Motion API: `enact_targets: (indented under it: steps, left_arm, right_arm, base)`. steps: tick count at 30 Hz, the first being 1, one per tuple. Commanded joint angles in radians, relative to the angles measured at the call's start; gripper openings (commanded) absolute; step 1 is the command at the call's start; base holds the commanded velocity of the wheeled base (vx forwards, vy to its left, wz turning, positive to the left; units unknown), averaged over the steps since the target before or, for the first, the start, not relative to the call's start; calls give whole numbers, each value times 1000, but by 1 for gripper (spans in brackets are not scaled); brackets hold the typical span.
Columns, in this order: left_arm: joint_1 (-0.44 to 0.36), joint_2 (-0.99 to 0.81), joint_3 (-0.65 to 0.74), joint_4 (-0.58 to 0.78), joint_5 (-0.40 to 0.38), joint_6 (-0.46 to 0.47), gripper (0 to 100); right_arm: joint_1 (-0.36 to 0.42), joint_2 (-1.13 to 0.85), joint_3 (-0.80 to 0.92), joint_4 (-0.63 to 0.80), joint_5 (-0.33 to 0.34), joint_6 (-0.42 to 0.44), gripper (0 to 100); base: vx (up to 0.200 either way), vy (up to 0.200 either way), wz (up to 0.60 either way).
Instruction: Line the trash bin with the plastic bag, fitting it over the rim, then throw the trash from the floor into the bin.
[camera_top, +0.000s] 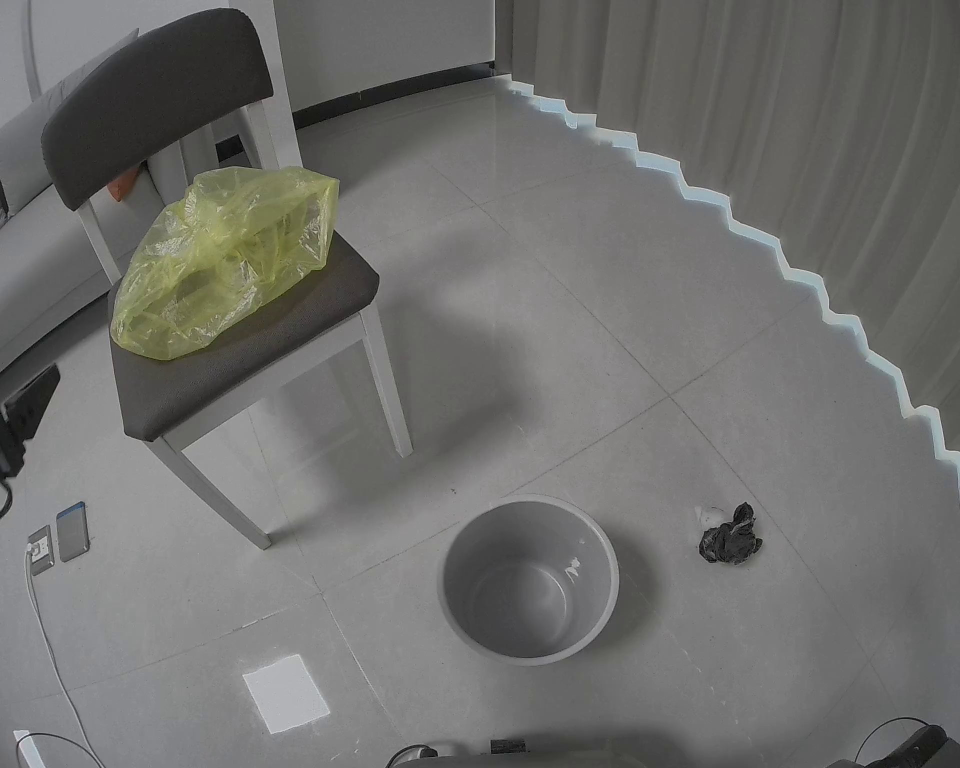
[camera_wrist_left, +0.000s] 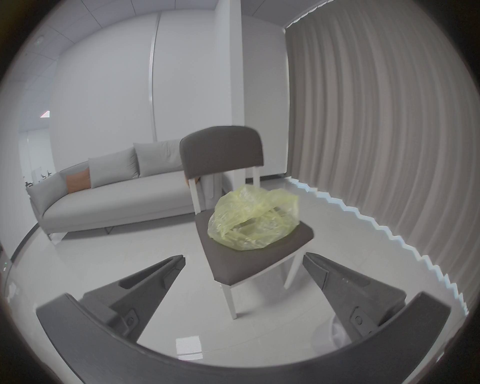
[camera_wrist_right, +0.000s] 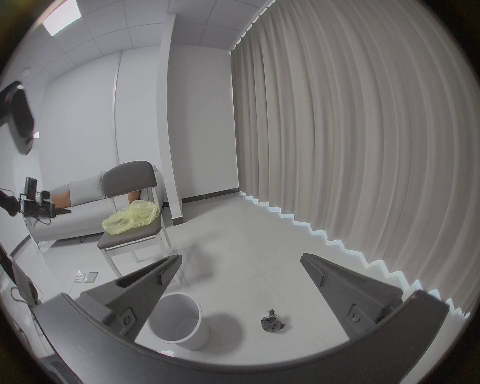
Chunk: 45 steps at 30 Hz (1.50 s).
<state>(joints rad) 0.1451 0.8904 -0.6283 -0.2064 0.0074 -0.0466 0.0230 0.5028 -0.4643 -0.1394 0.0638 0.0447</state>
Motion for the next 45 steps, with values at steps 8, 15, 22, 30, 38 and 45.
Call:
enact_targets:
  steps: [8, 15, 22, 30, 38, 45]
  left_arm:
    - [195, 848, -564, 2, 22, -39, 100]
    - [162, 909, -650, 41, 22, -116, 100]
    - [134, 910, -674, 81, 12, -122, 100]
    - [136, 930, -692, 76, 12, -122, 100]
    - [119, 1022, -798, 74, 19, -156, 100]
    - [120, 1050, -821, 78, 22, -156, 100]
  right_arm:
    - [103, 456, -206, -92, -32, 93, 100]
    - [101, 454, -206, -91, -33, 95, 100]
    - [101, 458, -200, -92, -33, 95, 100]
    - [101, 468, -201, -92, -32, 95, 100]
    - [100, 476, -182, -100, -29, 95, 100]
    - [100, 474, -182, -100, -29, 95, 100]
  base:
    - [0, 0, 0]
    - [0, 0, 0]
    - [0, 0, 0]
    - [0, 0, 0]
    - [0, 0, 0]
    - [0, 0, 0]
